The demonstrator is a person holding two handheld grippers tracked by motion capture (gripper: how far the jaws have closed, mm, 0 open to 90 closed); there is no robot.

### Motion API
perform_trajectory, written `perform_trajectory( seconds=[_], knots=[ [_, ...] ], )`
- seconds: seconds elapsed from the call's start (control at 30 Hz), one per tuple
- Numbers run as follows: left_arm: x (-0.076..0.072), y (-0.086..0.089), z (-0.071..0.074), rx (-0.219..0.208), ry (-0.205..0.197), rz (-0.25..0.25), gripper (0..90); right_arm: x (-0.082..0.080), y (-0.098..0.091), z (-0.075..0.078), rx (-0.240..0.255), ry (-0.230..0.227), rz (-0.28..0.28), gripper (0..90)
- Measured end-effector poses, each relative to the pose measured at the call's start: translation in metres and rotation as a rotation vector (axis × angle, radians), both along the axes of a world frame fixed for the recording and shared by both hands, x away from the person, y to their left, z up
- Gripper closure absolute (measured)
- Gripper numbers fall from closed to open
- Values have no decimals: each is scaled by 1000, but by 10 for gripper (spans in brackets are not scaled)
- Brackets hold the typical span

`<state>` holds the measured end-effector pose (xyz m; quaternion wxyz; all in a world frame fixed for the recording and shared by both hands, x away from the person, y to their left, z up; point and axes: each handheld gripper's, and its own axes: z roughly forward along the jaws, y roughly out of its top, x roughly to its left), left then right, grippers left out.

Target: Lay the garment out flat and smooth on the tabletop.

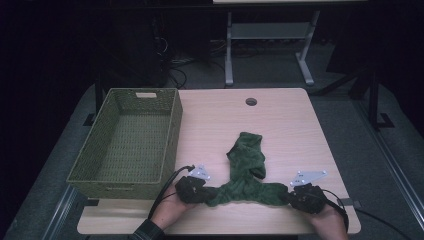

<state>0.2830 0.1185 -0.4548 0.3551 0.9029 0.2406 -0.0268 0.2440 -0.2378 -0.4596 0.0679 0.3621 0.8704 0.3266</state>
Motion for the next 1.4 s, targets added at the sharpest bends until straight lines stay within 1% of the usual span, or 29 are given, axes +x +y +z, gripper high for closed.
perform_trajectory(
  seconds=[0.03, 0.1, 0.13, 0.17, 0.2, 0.23, 0.37, 0.4, 0.43, 0.47, 0.5, 0.53, 0.67, 0.7, 0.73, 0.8, 0.83, 0.9, 0.93, 0.97, 1.03, 1.07, 1.1, 1.13, 1.17, 1.23, 1.27, 1.3, 1.4],
  knots=[
    [0, 0, 3, -7, -10, 3, 738, 0, 0, 2, 12, -6, -2, 835],
    [2, -2, 9, -15, -25, 9, 687, 1, -2, 6, 42, -24, -12, 820],
    [4, -3, 14, -22, -37, 12, 672, 3, -2, 9, 58, -39, -15, 809],
    [4, -3, 14, -22, -37, 12, 666, 3, -2, 9, 58, -39, -15, 809],
    [6, -4, 17, -25, -43, 14, 658, 7, -2, 16, 80, -53, -24, 795],
    [12, -8, 24, -33, -65, 23, 648, 11, -1, 18, 90, -61, -25, 785],
    [30, -17, 37, -43, -111, 34, 603, 24, 8, 21, 88, -54, -25, 749],
    [30, -17, 37, -43, -111, 34, 591, 28, 11, 20, 84, -52, -22, 739],
    [41, -23, 42, -48, -126, 39, 580, 31, 13, 19, 81, -52, -20, 728],
    [41, -23, 42, -48, -126, 39, 573, 34, 15, 18, 79, -56, -22, 716],
    [52, -27, 44, -51, -135, 45, 563, 36, 16, 18, 77, -52, -27, 709],
    [59, -29, 46, -45, -139, 48, 556, 38, 17, 17, 77, -55, -24, 705],
    [83, -41, 48, -52, -149, 54, 536, 43, 21, 15, 75, -50, -27, 693],
    [83, -41, 48, -52, -149, 54, 531, 43, 21, 15, 75, -50, -27, 693],
    [92, -47, 48, -51, -147, 52, 530, 44, 21, 14, 75, -47, -28, 683],
    [100, -52, 47, -47, -138, 49, 525, 44, 21, 13, 74, -45, -27, 679],
    [100, -52, 47, -47, -138, 49, 525, 44, 21, 13, 74, -45, -27, 679],
    [109, -59, 43, -51, -131, 52, 521, 43, 20, 12, 80, -39, -29, 671],
    [111, -60, 42, -45, -130, 47, 520, 43, 20, 11, 81, -39, -30, 663],
    [113, -62, 39, -53, -121, 53, 520, 43, 20, 11, 83, -37, -32, 658],
    [117, -65, 34, -51, -112, 48, 520, 44, 20, 10, 80, -37, -35, 640],
    [117, -66, 32, -57, -98, 52, 524, 44, 21, 9, 81, -29, -41, 637],
    [118, -66, 31, -43, -97, 38, 539, 45, 21, 8, 81, -29, -42, 627],
    [118, -67, 29, -41, -89, 35, 560, 45, 21, 8, 80, -24, -43, 622],
    [117, -68, 27, -45, -81, 32, 608, 46, 21, 8, 83, -20, -44, 621],
    [116, -69, 26, -23, -85, 25, 709, 47, 22, 6, 90, -12, -45, 614],
    [115, -68, 26, -30, -83, 29, 791, 47, 23, 5, 95, -8, -46, 614],
    [115, -67, 27, -37, -74, 35, 826, 48, 24, 5, 93, -9, -46, 612],
    [112, -59, 33, -63, -81, 56, 848, 49, 25, 3, 91, -2, -45, 612]
  ],
)
